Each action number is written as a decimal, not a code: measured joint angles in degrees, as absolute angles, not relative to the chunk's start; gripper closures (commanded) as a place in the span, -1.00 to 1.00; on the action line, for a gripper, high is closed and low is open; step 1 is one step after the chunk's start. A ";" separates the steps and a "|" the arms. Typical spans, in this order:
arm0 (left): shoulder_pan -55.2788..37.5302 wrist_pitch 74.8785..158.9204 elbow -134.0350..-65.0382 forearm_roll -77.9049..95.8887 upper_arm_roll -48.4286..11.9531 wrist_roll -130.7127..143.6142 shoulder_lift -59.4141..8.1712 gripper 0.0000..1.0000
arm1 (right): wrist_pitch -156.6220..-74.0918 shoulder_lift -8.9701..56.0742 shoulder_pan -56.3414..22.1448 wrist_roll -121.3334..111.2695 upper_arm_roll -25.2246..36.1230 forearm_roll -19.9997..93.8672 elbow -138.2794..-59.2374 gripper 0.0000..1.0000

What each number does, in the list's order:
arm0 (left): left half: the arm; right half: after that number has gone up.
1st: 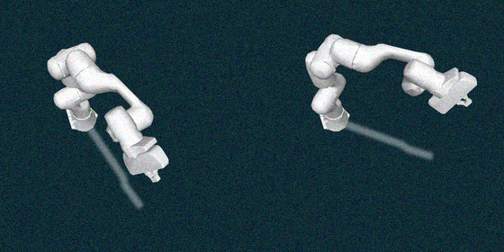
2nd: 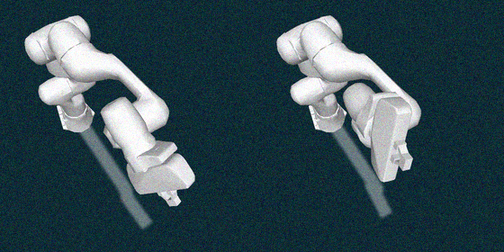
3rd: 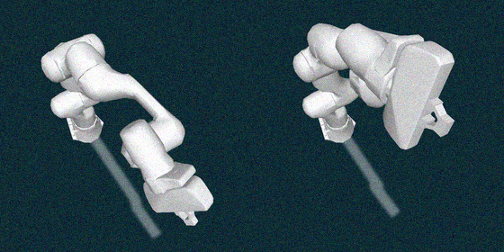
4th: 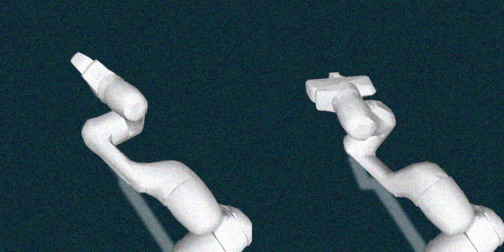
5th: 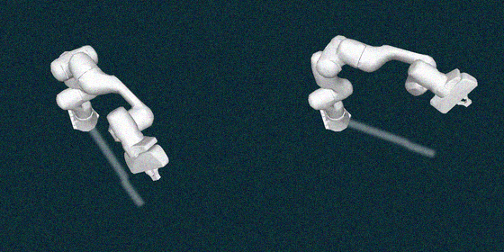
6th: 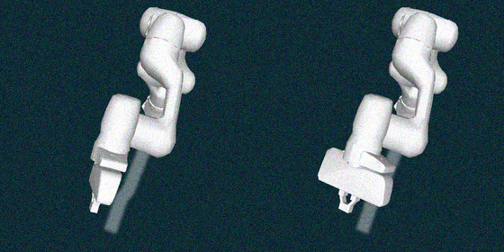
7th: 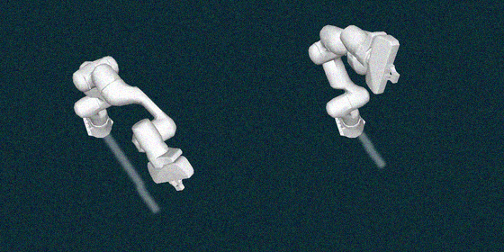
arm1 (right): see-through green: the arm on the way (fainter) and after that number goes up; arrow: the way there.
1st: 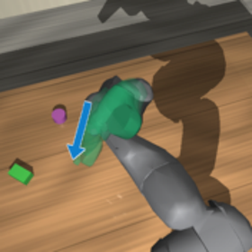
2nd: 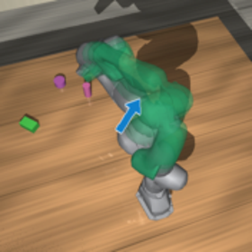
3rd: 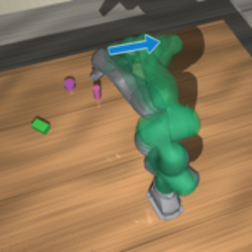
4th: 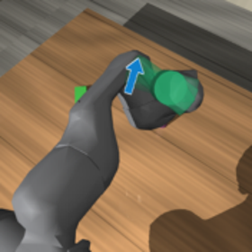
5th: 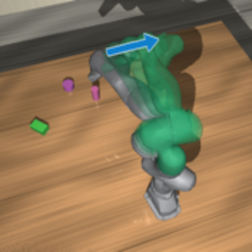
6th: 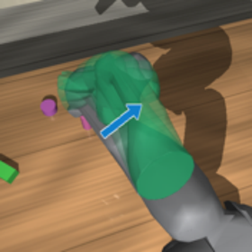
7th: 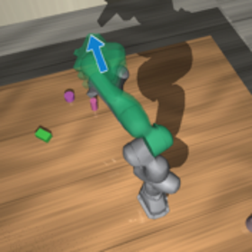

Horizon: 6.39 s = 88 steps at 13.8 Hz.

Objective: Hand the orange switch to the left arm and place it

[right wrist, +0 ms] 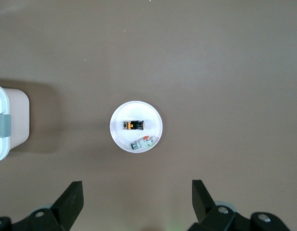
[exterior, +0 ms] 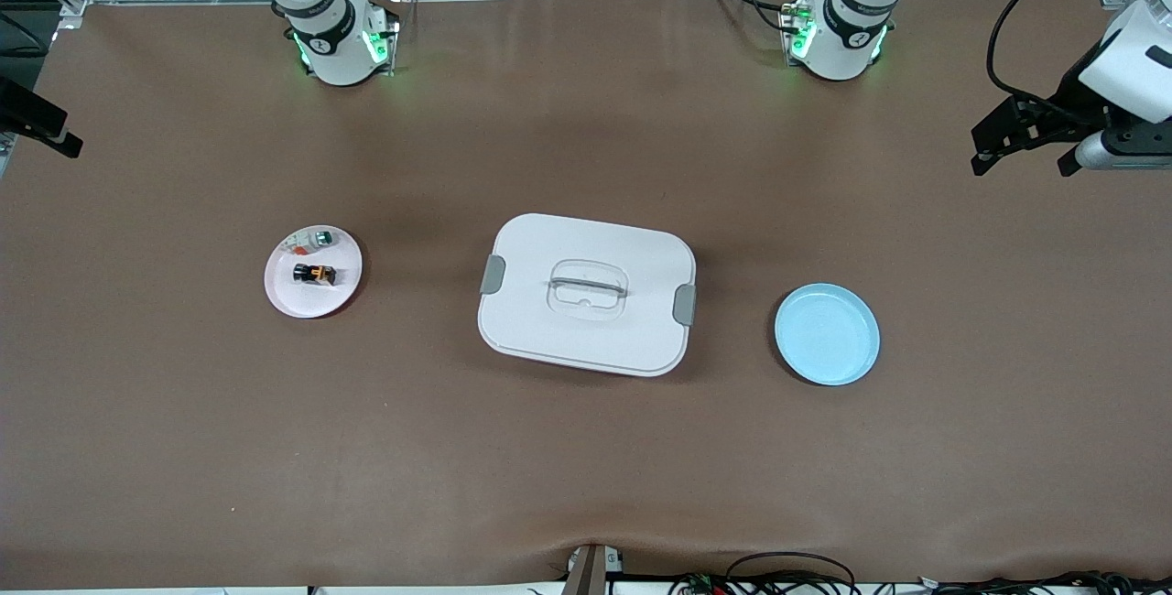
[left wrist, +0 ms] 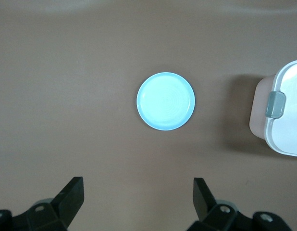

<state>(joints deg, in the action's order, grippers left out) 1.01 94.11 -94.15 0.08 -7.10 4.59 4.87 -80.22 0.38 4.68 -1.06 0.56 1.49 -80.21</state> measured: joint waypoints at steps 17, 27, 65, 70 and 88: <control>0.93 94.11 -93.54 0.08 -7.24 4.59 4.83 -1.00 | -82.13 5.41 4.49 -1.06 0.73 1.68 -81.02 -1.00; 0.91 94.11 -93.44 0.08 -7.28 4.59 4.74 -1.00 | -90.47 14.39 0.75 2.37 0.41 -2.01 -84.01 -1.00; 0.91 94.12 -93.00 0.08 -7.29 4.59 4.66 -1.00 | -146.45 20.36 -3.28 10.76 0.83 -5.79 -131.60 -1.00; 0.91 94.12 -93.00 0.08 -7.29 4.59 4.65 -1.00 | -146.46 20.46 -3.06 10.75 1.14 -5.86 -131.64 0.99; 0.90 94.18 -90.79 6.14 -7.36 4.59 4.63 -1.00 | -113.73 12.93 -7.14 15.70 -0.20 5.22 -115.01 1.00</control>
